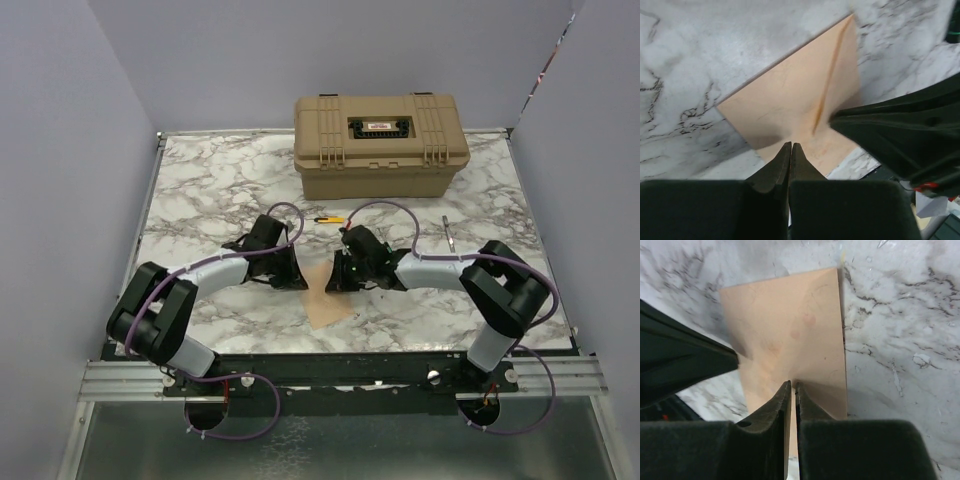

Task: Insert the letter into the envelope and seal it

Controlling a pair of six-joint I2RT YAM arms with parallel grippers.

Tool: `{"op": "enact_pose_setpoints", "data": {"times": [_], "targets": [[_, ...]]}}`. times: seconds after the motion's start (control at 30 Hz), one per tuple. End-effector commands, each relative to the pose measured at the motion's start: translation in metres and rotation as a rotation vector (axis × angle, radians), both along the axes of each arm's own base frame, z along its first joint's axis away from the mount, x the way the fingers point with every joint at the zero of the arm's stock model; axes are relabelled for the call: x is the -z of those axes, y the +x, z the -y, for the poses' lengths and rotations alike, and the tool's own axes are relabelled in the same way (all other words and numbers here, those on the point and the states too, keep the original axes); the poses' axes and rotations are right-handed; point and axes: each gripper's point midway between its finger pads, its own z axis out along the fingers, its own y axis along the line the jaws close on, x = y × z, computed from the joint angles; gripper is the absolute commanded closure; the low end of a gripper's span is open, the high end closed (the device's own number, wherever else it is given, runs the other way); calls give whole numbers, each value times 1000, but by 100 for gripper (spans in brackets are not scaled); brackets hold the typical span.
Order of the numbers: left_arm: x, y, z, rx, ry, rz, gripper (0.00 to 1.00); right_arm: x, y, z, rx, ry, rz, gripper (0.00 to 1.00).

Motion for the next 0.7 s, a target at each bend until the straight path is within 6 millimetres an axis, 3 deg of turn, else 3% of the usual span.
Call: {"op": "enact_pose_setpoints", "data": {"times": [0.0,0.1,0.3,0.67], "targets": [[-53,31,15,-3,-85,173,100,33,-11,25,-59,-268,48,88],[-59,36,23,2,-120,182,100,40,-13,26,-86,-332,82,86],[-32,39,31,-13,-138,98,100,45,-15,31,-107,-416,157,81],[-14,46,52,2,-238,50,100,31,-25,22,-275,-298,317,81]]}}
